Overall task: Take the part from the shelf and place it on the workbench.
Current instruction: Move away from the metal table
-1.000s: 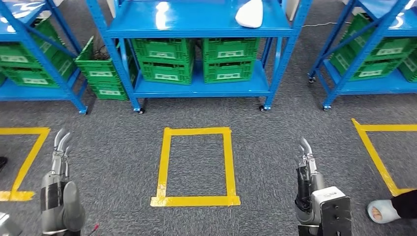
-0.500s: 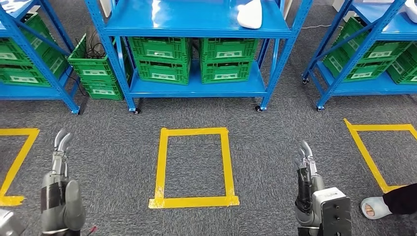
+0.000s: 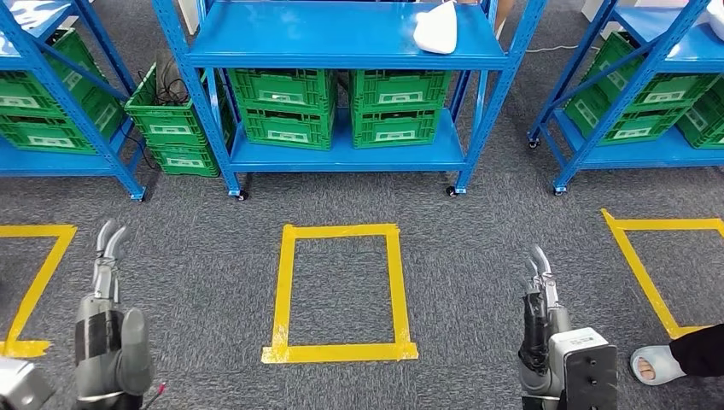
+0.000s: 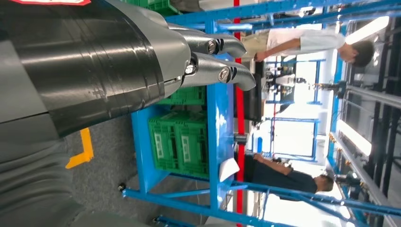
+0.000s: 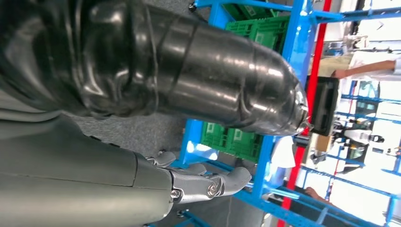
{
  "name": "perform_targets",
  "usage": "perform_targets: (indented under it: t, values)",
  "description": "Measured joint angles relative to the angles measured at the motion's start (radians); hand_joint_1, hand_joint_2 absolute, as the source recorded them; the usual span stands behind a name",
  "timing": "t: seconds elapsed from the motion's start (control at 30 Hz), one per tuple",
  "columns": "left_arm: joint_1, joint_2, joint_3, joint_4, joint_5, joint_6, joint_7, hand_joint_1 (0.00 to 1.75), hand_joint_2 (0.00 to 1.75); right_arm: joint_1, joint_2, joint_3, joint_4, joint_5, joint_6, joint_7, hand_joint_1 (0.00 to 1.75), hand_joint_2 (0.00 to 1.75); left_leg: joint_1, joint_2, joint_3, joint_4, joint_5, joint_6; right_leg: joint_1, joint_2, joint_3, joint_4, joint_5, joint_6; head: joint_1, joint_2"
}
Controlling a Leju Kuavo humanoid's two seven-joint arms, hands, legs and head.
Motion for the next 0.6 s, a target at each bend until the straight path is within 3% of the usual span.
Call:
perform_targets:
  t: [0.03,0.07,0.13,0.2,0.23,0.37,0.43,0.5,0.53,0.57,0.6]
  values:
    - [0.001,0.000,0.000,0.000,0.000,0.000,0.000,0.00,0.00,0.001,0.000,0.000,0.001,0.000,0.000,0.000,0.00,0.00,0.000,0.002,0.000,0.002,-0.003,-0.002,-0.001,-0.004,-0.025,0.044,-0.008,0.000,0.002,0.000]
    - [0.001,0.000,0.000,0.000,0.001,0.000,0.000,0.00,0.00,0.002,0.000,0.000,0.001,0.000,0.000,0.001,0.00,0.00,0.001,0.004,0.001,0.006,-0.007,-0.005,-0.003,-0.006,-0.031,0.047,0.004,0.001,0.002,0.000]
    - [0.001,-0.001,0.000,0.000,0.002,0.000,0.000,0.00,0.00,0.002,0.000,0.000,0.001,0.000,-0.002,0.001,0.00,0.00,0.005,0.006,0.005,0.015,-0.018,-0.016,-0.008,-0.012,0.015,-0.055,0.070,0.002,0.004,0.000]
    - [0.001,-0.001,0.000,0.000,0.004,-0.001,0.000,0.00,0.00,0.001,0.000,0.000,0.002,0.000,-0.003,0.002,0.00,0.00,0.005,0.007,0.008,0.025,-0.031,-0.031,-0.007,-0.016,0.073,-0.170,0.105,-0.001,0.007,0.000]
    - [0.001,-0.002,0.000,0.000,0.004,-0.001,-0.001,0.00,0.00,0.000,0.000,0.000,0.002,0.000,-0.004,0.003,0.00,0.00,0.004,0.007,0.008,0.028,-0.035,-0.038,-0.005,-0.016,0.090,-0.196,0.107,-0.005,0.008,0.000]
    - [0.000,-0.002,-0.001,0.000,0.006,-0.001,0.000,0.00,0.00,0.001,0.000,0.000,0.002,0.000,-0.005,0.003,0.00,0.00,0.006,0.007,0.012,0.031,-0.047,-0.061,-0.002,-0.010,0.102,-0.199,0.094,-0.036,-0.003,0.000]
    - [-0.001,-0.002,-0.001,-0.001,0.007,-0.001,0.000,0.00,0.00,0.000,0.000,0.000,0.002,-0.001,-0.005,0.003,0.00,0.00,0.007,0.006,-0.023,0.103,-0.084,-0.068,-0.003,-0.009,0.113,-0.203,0.089,-0.049,-0.017,0.000]
    - [-0.001,-0.002,-0.001,-0.001,0.009,-0.002,0.000,0.00,0.00,0.000,0.000,0.000,0.002,-0.001,-0.006,0.003,0.00,0.00,0.008,0.005,-0.108,0.250,-0.134,-0.070,0.000,-0.007,0.119,-0.204,0.082,-0.058,-0.034,0.000]
    - [0.000,-0.002,-0.001,-0.001,0.012,-0.002,0.000,0.00,0.00,0.001,0.000,0.000,0.003,-0.001,-0.006,0.003,0.00,0.00,0.007,0.005,-0.147,0.308,-0.142,-0.069,0.003,-0.006,0.121,-0.203,0.078,-0.060,-0.040,0.000]
    - [0.000,-0.002,-0.001,0.000,0.014,-0.003,0.000,0.00,0.00,0.001,0.000,0.000,0.004,-0.001,-0.006,0.003,0.00,0.00,0.006,0.005,-0.171,0.331,-0.132,-0.065,0.007,-0.004,0.125,-0.203,0.073,-0.062,-0.044,0.000]
    - [0.000,-0.002,-0.001,0.000,0.016,-0.003,0.000,0.00,0.00,0.001,0.000,0.000,0.005,-0.001,-0.006,0.003,0.00,0.00,0.004,0.004,-0.173,0.313,-0.103,-0.060,0.010,-0.002,0.132,-0.203,0.068,-0.062,-0.047,0.000]
